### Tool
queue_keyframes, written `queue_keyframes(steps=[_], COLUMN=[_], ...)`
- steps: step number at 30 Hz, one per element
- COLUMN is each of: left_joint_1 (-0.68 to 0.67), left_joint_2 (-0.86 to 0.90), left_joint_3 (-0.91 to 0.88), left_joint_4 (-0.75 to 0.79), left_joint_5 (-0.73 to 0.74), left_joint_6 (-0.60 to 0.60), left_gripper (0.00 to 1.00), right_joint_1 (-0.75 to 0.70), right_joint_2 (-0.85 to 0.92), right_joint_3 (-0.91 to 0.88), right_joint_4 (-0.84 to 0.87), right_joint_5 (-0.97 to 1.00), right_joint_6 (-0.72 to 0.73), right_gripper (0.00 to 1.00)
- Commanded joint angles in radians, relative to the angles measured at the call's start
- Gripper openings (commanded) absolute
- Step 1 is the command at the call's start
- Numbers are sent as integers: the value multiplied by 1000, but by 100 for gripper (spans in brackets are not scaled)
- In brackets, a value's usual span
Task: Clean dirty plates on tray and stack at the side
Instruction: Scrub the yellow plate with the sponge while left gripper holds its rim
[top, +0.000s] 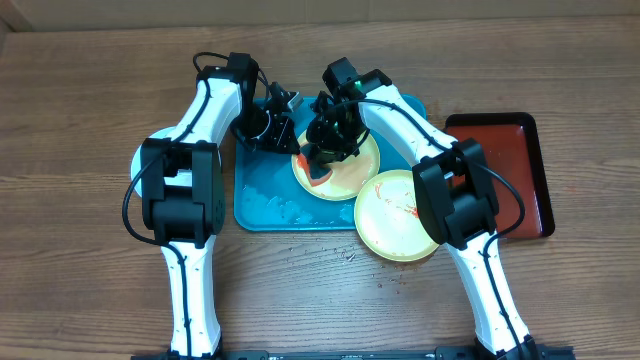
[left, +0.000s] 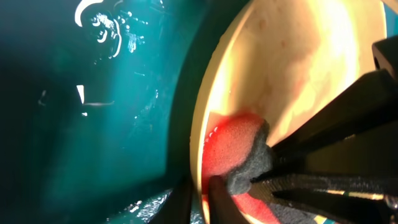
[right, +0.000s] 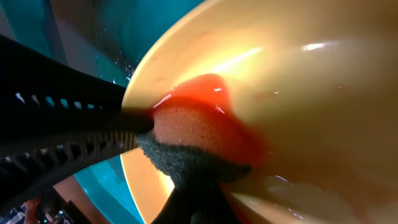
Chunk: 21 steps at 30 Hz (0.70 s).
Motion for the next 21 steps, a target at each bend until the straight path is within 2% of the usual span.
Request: queue_keyframes(steps=[1, 6, 12, 18, 21], left_joint_1=[-8, -7, 7, 32, 53], left_joint_2=[-13, -13, -13, -13, -13], left_joint_3=[-12, -12, -12, -12, -12], left_joint_4=[1, 3, 2, -3, -4], left_joint_5=[-73, -126, -134, -250, -261], left_joint_6=[-17, -62, -74, -193, -259], left_gripper=[4, 4, 4, 4, 4], right_joint_1=[8, -8, -65, -100, -99], right_joint_2=[48, 45, 45, 45, 45], right_joint_3=[-6, 6, 127, 251, 267], right_joint_4=[0, -21, -144, -289, -309], right_joint_5=[67, 66, 124, 301, 342], right_joint_6=[-4, -3, -2, 21, 24], right_gripper=[4, 4, 4, 4, 4])
